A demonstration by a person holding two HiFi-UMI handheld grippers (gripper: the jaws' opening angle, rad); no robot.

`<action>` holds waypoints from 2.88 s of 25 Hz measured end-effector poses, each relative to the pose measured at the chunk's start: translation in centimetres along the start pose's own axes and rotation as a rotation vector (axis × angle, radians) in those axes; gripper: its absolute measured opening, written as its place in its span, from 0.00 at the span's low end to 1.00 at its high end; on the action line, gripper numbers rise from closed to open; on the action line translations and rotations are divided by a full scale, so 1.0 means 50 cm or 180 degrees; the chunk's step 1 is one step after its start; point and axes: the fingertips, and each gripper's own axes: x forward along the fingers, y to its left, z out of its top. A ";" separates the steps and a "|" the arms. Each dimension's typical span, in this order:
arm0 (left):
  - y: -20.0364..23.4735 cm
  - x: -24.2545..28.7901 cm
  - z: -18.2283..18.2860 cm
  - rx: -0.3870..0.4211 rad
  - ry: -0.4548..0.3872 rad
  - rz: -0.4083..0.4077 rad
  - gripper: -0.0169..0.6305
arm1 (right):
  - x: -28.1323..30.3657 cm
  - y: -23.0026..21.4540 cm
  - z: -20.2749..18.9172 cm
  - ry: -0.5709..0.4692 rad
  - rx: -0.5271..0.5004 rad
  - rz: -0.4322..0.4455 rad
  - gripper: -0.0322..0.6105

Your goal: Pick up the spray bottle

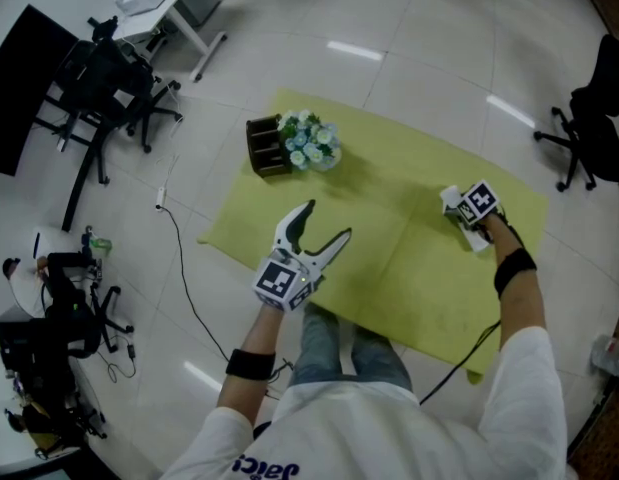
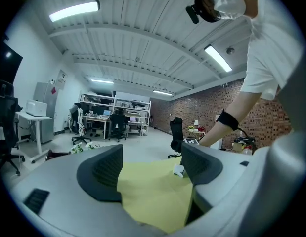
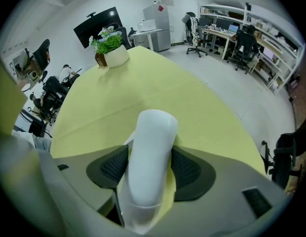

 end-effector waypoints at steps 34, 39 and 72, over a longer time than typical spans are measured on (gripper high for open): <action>0.018 -0.097 0.156 0.0199 -0.0203 0.0069 0.57 | -0.269 0.078 0.155 -0.1863 0.0336 -0.0336 0.43; 0.027 -0.107 0.181 0.0201 -0.0244 0.0046 0.57 | -0.390 0.105 0.184 -0.2514 0.0572 -0.0433 0.43; 0.053 -0.136 0.201 0.0357 -0.0434 -0.0093 0.57 | -0.710 0.491 0.065 -0.4338 0.1163 -0.2261 0.43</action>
